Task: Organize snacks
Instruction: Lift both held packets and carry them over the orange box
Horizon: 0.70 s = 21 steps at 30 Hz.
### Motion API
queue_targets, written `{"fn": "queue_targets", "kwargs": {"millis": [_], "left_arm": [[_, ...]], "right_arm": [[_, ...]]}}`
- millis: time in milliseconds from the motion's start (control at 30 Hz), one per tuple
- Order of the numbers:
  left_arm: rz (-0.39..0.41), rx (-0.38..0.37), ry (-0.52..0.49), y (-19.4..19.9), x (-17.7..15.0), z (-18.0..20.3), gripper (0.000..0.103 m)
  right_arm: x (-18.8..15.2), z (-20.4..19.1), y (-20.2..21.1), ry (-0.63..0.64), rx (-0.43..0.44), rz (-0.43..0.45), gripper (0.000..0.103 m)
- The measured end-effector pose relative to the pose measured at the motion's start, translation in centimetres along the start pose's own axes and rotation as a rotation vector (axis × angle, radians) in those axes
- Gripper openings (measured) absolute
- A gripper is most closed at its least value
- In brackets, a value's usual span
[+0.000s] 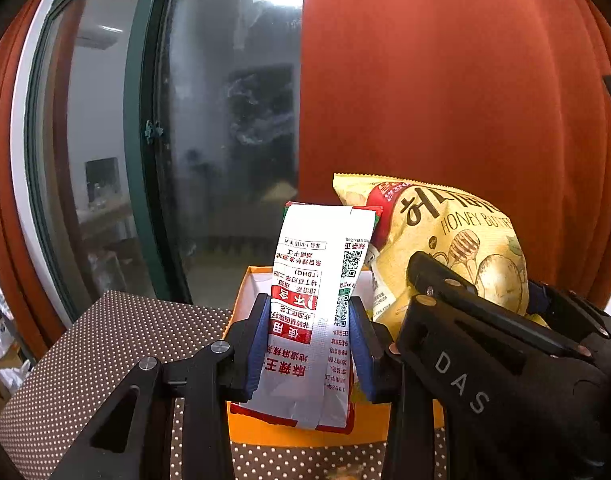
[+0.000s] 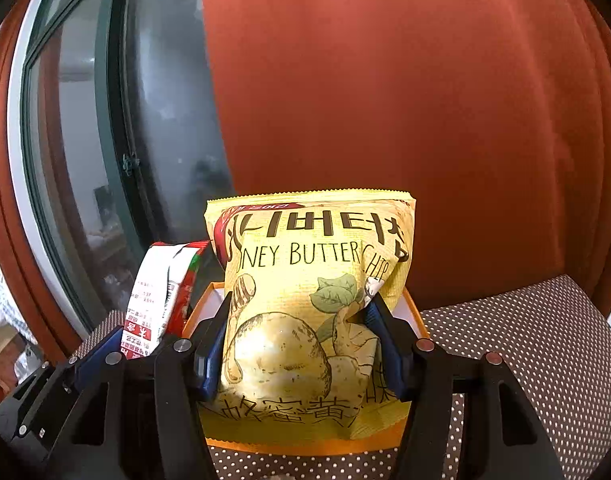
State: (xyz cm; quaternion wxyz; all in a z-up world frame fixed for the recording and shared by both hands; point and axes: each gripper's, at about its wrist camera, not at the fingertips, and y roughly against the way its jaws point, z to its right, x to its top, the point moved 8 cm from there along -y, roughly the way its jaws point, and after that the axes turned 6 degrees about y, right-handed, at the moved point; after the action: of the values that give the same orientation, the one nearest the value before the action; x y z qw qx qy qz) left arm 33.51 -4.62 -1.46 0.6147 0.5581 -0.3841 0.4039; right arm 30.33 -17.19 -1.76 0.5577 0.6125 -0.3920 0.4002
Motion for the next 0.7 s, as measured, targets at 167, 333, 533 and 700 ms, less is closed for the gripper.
{"fn": "queue_targets", "kwargs": {"millis": [167,333,533,700], "left_arm": [[-0.008,0.026,0.004,-2.1,0.7,-0.2,0.038],[-0.038,0.017,0.002,-4.9,0.4,0.3,0.038],[-0.105,0.023,-0.012,-8.4,-0.6,1.5,0.038],[-0.167,0.017,-0.016,-11.2,-1.7,2.2,0.043]], "right_arm": [[0.4,0.1,-2.1,0.005,0.010,0.001,0.064],[0.1,0.9,-3.9,0.010,-0.012,-0.002,0.064],[-0.9,2.6,-5.9,0.029,-0.090,-0.030,0.064],[-2.3,4.0,-8.1,0.028,-0.134,-0.076,0.064]]}}
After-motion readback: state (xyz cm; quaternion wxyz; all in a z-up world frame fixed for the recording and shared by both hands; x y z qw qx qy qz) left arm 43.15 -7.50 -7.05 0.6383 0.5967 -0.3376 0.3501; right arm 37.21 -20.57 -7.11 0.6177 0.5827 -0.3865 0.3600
